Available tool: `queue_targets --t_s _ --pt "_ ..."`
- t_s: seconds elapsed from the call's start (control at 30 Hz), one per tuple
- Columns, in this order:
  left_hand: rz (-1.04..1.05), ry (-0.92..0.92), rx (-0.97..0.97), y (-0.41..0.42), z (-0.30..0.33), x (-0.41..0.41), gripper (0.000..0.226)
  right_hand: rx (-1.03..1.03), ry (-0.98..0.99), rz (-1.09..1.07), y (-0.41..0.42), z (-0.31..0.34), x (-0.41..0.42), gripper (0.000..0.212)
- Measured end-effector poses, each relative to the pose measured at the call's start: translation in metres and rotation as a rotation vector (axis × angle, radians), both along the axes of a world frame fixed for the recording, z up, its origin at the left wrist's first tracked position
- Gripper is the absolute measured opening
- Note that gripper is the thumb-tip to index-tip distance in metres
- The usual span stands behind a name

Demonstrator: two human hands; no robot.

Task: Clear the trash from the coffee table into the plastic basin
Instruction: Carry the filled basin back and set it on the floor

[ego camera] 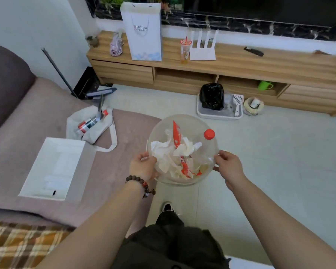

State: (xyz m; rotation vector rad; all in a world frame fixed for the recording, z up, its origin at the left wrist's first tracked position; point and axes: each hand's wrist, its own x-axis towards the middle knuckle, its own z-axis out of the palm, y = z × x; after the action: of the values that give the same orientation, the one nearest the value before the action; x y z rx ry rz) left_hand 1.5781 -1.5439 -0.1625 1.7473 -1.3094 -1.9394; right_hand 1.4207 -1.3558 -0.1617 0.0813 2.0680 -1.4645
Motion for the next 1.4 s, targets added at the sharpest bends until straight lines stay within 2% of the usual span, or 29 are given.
queue_targets --t_s 0.23,0.4,0.5,0.67,0.87,0.97,1.03,1.13,1.4 --pt "0.100 0.008 0.023 -0.032 0.005 -0.085 0.023 0.057 -0.022 0.046 -0.046 0.006 -0.096 0.026" --pt "0.175 -0.005 0.066 -0.043 -0.010 -0.139 0.034 0.106 -0.018 0.160 -0.076 -0.011 -0.174 0.025" --pt "0.293 0.020 0.084 -0.040 -0.030 -0.180 0.033 0.118 -0.023 0.270 -0.093 -0.030 -0.228 0.027" --pt "0.507 -0.019 0.093 -0.009 -0.052 -0.263 0.017 0.217 0.001 0.522 -0.112 -0.061 -0.335 0.026" --pt "0.824 -0.022 0.186 0.049 -0.078 -0.328 0.018 0.311 0.101 0.874 -0.128 -0.081 -0.412 0.018" --pt "0.939 -0.049 0.251 0.067 -0.103 -0.341 0.030 0.327 0.066 0.970 -0.136 -0.103 -0.424 0.018" --pt "0.997 -0.072 0.294 0.074 -0.127 -0.347 0.038 0.345 0.038 0.998 -0.140 -0.127 -0.427 0.021" --pt "1.037 -0.110 0.328 0.077 -0.184 -0.352 0.035 0.378 0.018 1.084 -0.148 -0.186 -0.428 0.025" --pt "0.954 -0.205 0.287 0.057 -0.402 -0.339 0.039 0.362 0.088 1.209 -0.181 -0.413 -0.409 0.020"
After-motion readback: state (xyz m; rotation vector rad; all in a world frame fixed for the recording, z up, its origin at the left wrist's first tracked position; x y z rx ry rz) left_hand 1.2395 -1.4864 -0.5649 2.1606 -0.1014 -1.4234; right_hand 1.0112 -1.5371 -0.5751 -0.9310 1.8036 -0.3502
